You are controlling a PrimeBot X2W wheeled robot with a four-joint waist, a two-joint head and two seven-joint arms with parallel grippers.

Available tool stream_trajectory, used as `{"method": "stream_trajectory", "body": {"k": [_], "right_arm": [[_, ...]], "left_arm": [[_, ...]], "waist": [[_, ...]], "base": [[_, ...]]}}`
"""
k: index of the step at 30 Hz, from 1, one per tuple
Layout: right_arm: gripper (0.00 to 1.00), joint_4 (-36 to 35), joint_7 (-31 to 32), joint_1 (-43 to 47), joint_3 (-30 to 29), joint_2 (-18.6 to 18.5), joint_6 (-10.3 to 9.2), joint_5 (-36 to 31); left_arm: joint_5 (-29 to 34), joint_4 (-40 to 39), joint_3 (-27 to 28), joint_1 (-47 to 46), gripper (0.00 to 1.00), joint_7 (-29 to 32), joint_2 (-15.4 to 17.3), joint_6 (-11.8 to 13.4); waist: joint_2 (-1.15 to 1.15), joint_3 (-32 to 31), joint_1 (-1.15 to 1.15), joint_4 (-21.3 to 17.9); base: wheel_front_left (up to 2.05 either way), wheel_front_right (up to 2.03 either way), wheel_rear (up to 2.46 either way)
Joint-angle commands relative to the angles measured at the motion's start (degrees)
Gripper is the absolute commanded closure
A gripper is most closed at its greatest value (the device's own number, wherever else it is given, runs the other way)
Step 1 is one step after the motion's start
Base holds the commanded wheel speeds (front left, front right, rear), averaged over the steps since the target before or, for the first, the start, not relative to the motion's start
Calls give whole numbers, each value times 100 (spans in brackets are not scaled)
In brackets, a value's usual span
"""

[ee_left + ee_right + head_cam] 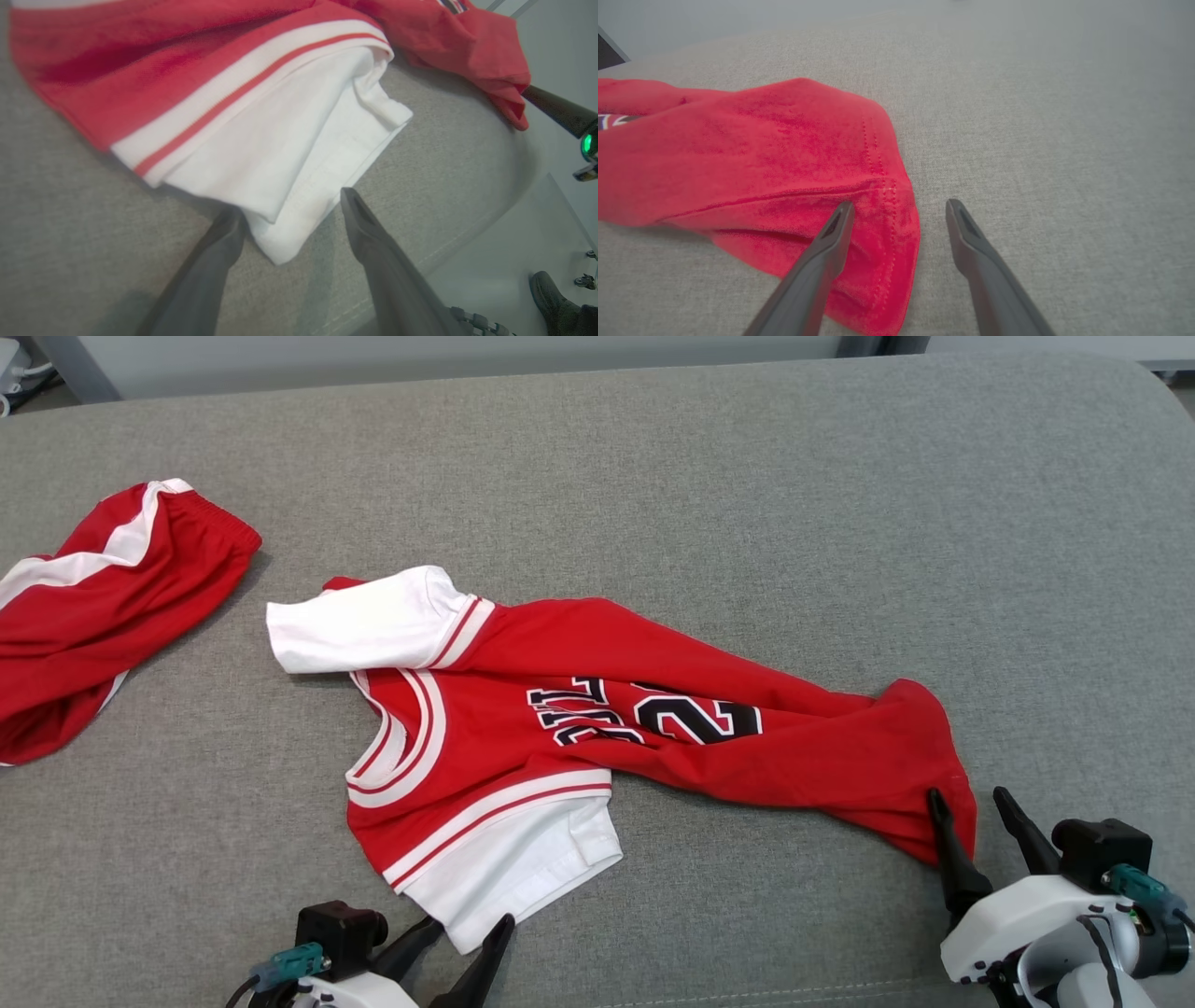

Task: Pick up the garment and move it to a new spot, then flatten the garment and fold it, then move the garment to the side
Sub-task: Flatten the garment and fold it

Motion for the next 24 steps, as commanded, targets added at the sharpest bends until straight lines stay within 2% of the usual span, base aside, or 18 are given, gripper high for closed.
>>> {"method": "stream_trajectory", "body": {"k": [1, 5, 7, 8, 9, 10, 11, 12, 19, 24], "right_arm": [[0, -14, 18, -157, 163, -89, 7, 109], [0, 200, 96, -325, 285, -152, 7, 196], [0, 296, 123, -410, 341, -172, 7, 225], [7, 343, 145, -446, 376, -174, 7, 256], [55, 385, 153, -477, 404, -191, 7, 257], [95, 422, 142, -501, 417, -202, 7, 266], [95, 422, 142, -501, 417, -202, 7, 266], [100, 456, 121, -517, 425, -209, 7, 279], [100, 499, -126, -332, 337, -260, 7, 371], [100, 181, -245, 165, 68, -306, 7, 462]], "left_arm": [[-22, 65, 150, -239, 0, 29, 68, 3], [-40, 108, 117, -267, 0, 65, 59, -18], [-23, 122, 113, -294, 19, 60, 62, -1], [-7, 130, 111, -309, 55, 47, 63, 12], [1, 137, 113, -320, 92, 31, 60, 22], [-6, 152, 106, -325, 100, 43, 53, 24], [-6, 152, 106, -325, 100, 43, 53, 24], [-8, 161, 100, -332, 100, 44, 48, 24], [-13, 121, 70, -289, 100, 78, 74, 76], [-123, -227, 55, -29, 100, 282, 168, 197]], "waist": [[0, 3, 0, 7], [0, 15, 0, 21], [0, 24, 0, 28], [0, 23, 0, 32], [0, 23, 0, 34], [0, 22, 0, 38], [0, 22, 0, 38], [0, 18, 0, 43], [0, -9, 0, 44], [0, -22, 0, 98]], "base": [[0, 0, 0], [0, 0, 0], [0, 0, 0], [0, 0, 0], [0, 0, 0], [0, 0, 0], [0, 0, 0], [0, 0, 0], [0, 0, 0], [0, 0, 0]]}}
